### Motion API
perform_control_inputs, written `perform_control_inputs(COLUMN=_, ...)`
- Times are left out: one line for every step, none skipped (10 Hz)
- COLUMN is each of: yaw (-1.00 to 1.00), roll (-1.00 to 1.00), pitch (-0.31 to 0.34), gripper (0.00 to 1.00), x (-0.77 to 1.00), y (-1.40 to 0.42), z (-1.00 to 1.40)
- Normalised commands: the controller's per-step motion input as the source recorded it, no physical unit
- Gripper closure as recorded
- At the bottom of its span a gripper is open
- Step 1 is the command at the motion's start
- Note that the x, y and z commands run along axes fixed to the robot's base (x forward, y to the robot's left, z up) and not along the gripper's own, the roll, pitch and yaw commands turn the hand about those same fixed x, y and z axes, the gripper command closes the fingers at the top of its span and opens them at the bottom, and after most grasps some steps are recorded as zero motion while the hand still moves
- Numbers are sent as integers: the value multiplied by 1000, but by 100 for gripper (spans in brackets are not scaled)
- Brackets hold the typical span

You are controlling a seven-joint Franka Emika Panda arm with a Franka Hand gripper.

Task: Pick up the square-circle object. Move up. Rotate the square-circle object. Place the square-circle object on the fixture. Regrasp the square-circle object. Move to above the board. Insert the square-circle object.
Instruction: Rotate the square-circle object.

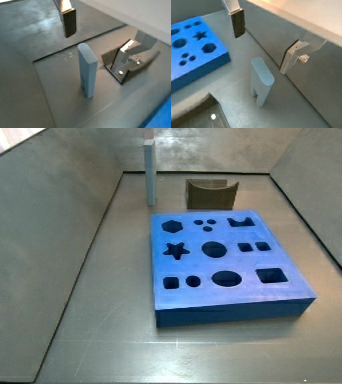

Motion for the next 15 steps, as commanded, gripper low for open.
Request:
perform_control_inputs(yaw=1000, roll=-30, pitch=11, gripper=0, x=38, y=-4, z=-20)
perform_control_inputs(yaw=1000, roll=-31, pitch=12, gripper=0, x=38, y=-5, z=-20)
perform_control_inputs(yaw=1000, roll=-33, pitch=13, gripper=0, x=38, y=-4, z=-20)
perform_control_inputs(yaw=1000, roll=-35, pitch=13, gripper=0, x=38, y=-5, z=-20)
perform_control_inputs(yaw=1000, roll=-37, pitch=14, gripper=0, x=38, y=-4, z=-20)
perform_control_inputs(yaw=1000, roll=-41, pitch=15, gripper=0, x=38, y=-4, z=-20)
perform_control_inputs(yaw=1000, roll=-42, pitch=16, gripper=0, x=38, y=-5, z=-19)
perform_control_inputs(yaw=1000, roll=-46, pitch=18, gripper=0, x=38, y=-5, z=-19)
perform_control_inputs(yaw=1000, roll=-50, pitch=19, gripper=0, x=38, y=-5, z=-19)
perform_control_inputs(yaw=1000, roll=-55, pitch=21, gripper=0, x=38, y=-5, z=-19)
perform_control_inputs(yaw=1000, roll=-60, pitch=23, gripper=0, x=38, y=-5, z=-19)
perform_control_inputs(yaw=1000, roll=-69, pitch=26, gripper=0, x=38, y=-5, z=-19)
perform_control_inputs(yaw=1000, roll=-77, pitch=29, gripper=0, x=38, y=-5, z=-18)
perform_control_inputs(yaw=1000, roll=-92, pitch=35, gripper=0, x=38, y=-5, z=-18)
perform_control_inputs(yaw=1000, roll=-102, pitch=38, gripper=0, x=39, y=-5, z=-18)
